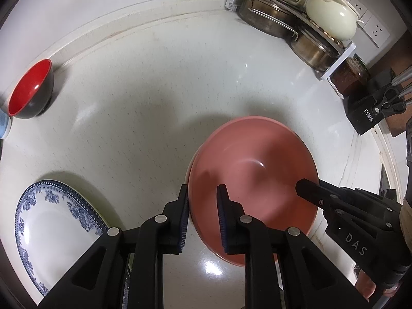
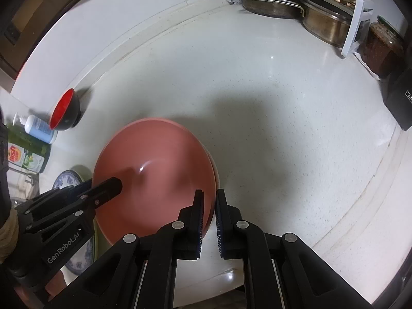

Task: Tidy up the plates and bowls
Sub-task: 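Lower the pink bowl into the off-white bowl with both tools, then open both tools and raise them off the pink bowl, then move both tools to the red-and-black bowl by the soap bottles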

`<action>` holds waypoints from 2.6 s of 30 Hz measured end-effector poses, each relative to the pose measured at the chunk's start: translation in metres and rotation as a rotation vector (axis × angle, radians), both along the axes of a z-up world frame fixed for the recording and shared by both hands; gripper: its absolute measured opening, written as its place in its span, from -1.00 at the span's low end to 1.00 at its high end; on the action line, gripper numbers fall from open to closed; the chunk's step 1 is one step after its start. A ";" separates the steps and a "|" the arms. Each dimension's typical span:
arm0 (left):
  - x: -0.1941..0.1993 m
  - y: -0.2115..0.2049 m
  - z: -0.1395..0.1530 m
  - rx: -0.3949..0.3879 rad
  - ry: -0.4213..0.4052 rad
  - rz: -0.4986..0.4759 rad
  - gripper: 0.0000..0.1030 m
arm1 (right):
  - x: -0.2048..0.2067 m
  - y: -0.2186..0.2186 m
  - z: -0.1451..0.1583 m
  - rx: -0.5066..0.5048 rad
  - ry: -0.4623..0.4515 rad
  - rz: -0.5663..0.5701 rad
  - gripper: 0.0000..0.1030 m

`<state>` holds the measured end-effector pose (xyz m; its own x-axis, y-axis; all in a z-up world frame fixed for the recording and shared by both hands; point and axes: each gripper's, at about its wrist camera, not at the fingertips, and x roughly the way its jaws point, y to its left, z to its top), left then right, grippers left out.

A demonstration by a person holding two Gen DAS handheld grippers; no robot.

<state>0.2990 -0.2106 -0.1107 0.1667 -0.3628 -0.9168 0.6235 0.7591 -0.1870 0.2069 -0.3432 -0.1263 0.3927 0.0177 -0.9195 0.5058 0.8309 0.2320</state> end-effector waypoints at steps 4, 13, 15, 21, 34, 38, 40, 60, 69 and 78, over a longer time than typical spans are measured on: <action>0.000 0.000 0.000 -0.001 0.003 0.007 -0.44 | 0.000 -0.001 -0.001 0.002 0.000 0.003 -0.79; -0.001 0.002 0.007 0.006 -0.043 0.035 -0.08 | 0.000 -0.001 0.003 -0.026 0.004 -0.003 -0.60; -0.001 0.005 0.010 0.005 -0.060 0.040 -0.04 | -0.001 -0.002 0.005 -0.039 0.000 -0.003 -0.50; 0.003 0.009 0.022 -0.008 -0.096 0.056 0.03 | -0.001 0.002 0.017 -0.076 -0.018 0.014 -0.50; 0.029 0.053 0.062 -0.031 -0.226 0.152 0.37 | 0.032 0.024 0.051 -0.108 -0.098 0.105 -0.23; 0.040 0.073 0.076 -0.044 -0.268 0.197 0.55 | 0.049 0.035 0.062 -0.116 -0.126 0.149 -0.17; 0.046 0.082 0.081 -0.046 -0.284 0.218 0.59 | 0.059 0.043 0.068 -0.125 -0.142 0.178 -0.15; 0.123 0.178 0.091 0.036 -0.354 0.454 0.80 | 0.180 0.119 0.097 -0.148 -0.214 0.423 0.14; 0.165 0.204 0.082 0.076 -0.365 0.472 0.80 | 0.234 0.145 0.088 -0.147 -0.208 0.489 0.14; 0.213 0.214 0.050 0.053 -0.291 0.432 0.68 | 0.286 0.163 0.061 -0.093 -0.156 0.533 0.14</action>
